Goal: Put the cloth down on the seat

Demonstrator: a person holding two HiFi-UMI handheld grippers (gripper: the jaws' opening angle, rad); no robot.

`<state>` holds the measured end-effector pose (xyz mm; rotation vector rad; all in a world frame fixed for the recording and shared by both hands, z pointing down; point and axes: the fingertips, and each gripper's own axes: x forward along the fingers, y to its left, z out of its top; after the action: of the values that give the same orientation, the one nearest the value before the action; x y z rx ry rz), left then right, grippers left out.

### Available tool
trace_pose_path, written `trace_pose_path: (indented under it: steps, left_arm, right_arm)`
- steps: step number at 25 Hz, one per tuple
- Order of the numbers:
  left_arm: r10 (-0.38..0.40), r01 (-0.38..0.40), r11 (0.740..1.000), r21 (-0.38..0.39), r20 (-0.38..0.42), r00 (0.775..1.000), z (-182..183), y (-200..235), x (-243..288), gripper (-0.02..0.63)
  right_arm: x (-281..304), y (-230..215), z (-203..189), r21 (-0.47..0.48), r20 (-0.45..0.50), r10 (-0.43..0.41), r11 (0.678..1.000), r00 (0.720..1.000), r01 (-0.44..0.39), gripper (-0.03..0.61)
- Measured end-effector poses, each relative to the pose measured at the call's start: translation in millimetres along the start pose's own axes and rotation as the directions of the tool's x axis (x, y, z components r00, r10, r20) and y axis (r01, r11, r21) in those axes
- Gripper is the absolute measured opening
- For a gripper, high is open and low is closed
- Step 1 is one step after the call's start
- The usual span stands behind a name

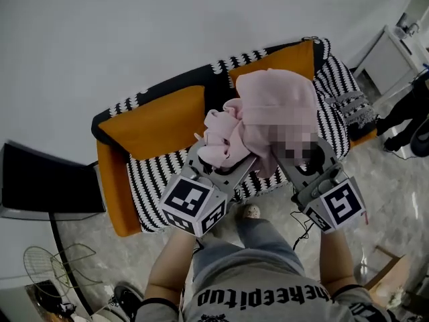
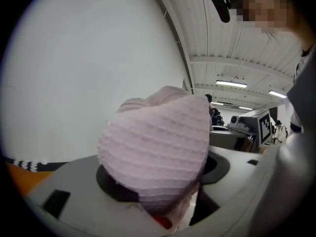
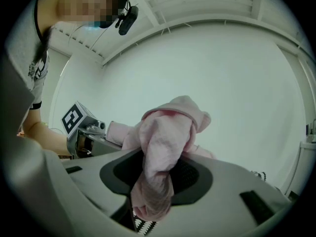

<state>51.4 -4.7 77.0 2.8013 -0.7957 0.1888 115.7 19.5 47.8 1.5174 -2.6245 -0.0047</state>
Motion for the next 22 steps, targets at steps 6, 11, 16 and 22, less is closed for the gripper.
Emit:
trace_pose_path:
  steps: [6,11,16,22]
  left_arm:
    - [0.063,-0.064,0.997,-0.031,-0.023,0.998,-14,24,6,0.319]
    - [0.101,-0.105,0.993,-0.06,-0.054,0.993,-33,42,15,0.319]
    - [0.138,-0.149,0.983,-0.104,-0.104,0.985,-62,54,23,0.319]
    - [0.163,-0.183,0.973,-0.14,-0.147,0.976,-99,72,31,0.319]
  right_arm:
    - [27,-5,-17,0.019,-0.024,0.065,0.998,0.998,-0.064,0.175]
    - [46,-11,-38,0.039,-0.058,0.107,0.994,0.993,-0.105,0.175]
    - [59,-14,-70,0.083,-0.11,0.156,0.986,0.982,-0.147,0.175]
    - [77,-15,-109,0.117,-0.162,0.202,0.976,0.966,-0.184,0.175]
